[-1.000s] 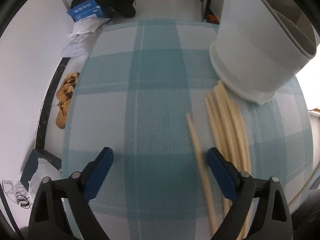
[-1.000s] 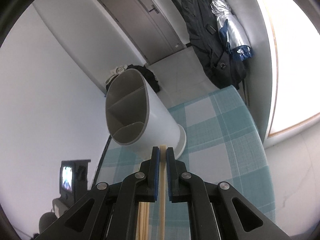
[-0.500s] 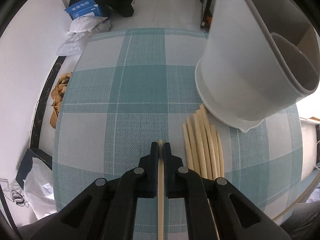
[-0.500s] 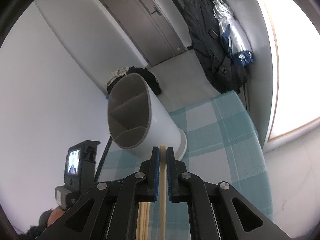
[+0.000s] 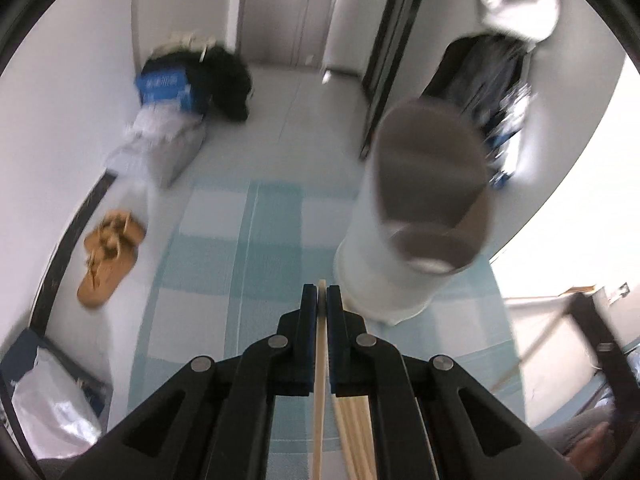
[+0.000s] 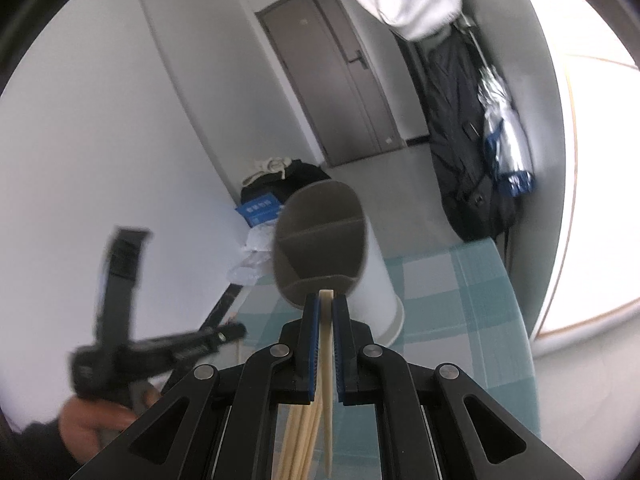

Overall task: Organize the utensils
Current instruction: 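Grasp a chopstick with the left gripper while the right gripper holds its own, then lift both chopsticks and drop them into the utensil holder compartments, then open both grippers and withdraw them from the utensil holder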

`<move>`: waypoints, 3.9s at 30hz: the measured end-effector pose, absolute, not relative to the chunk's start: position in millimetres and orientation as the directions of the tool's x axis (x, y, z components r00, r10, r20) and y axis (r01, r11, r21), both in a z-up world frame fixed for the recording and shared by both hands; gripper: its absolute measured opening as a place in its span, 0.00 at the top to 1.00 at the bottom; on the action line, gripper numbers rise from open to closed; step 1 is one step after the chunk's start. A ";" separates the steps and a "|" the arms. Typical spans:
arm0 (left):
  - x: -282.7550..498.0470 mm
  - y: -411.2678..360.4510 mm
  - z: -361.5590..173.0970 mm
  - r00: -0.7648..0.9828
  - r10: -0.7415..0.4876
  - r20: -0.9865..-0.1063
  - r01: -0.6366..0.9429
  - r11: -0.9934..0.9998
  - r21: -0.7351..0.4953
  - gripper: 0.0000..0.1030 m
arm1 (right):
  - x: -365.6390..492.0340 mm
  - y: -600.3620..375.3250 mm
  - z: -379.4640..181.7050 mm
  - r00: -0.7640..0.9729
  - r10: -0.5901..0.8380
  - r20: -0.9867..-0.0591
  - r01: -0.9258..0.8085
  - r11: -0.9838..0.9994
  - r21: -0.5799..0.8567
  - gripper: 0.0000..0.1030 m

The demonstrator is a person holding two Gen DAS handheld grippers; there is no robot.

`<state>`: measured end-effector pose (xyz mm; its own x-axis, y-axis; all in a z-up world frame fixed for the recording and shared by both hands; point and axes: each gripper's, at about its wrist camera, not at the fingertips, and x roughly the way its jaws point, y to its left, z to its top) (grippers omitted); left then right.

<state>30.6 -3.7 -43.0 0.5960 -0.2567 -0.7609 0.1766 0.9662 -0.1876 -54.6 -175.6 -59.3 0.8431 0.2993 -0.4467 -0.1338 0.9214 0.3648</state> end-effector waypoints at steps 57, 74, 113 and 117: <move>46.2 -38.7 100.7 0.659 -0.394 -0.640 0.395 0.906 -0.152 1.00 | -21.4 -172.0 51.4 0.903 0.287 -0.319 -0.222 0.949 0.225 0.95; 103.8 -42.9 137.4 0.684 -0.415 -0.600 0.396 0.902 -0.173 1.00 | 47.1 -178.6 103.3 0.929 0.282 -0.240 -0.249 0.955 0.159 0.95; 157.2 -22.0 40.1 0.584 -0.354 -0.730 0.269 0.934 -0.236 0.45 | 80.3 -189.2 8.8 0.804 0.417 -0.423 -0.339 0.907 0.250 0.67; 144.5 -14.7 42.1 0.602 -0.326 -0.729 0.239 0.945 -0.225 0.42 | 64.4 -194.1 14.7 0.827 0.380 -0.414 -0.292 0.920 0.261 0.59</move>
<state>144.5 -14.7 42.1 0.6021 -0.3261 -0.7288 0.2389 0.9445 -0.2253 64.4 -194.1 14.7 0.8272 0.3797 -0.4143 -0.2915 0.9202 0.2612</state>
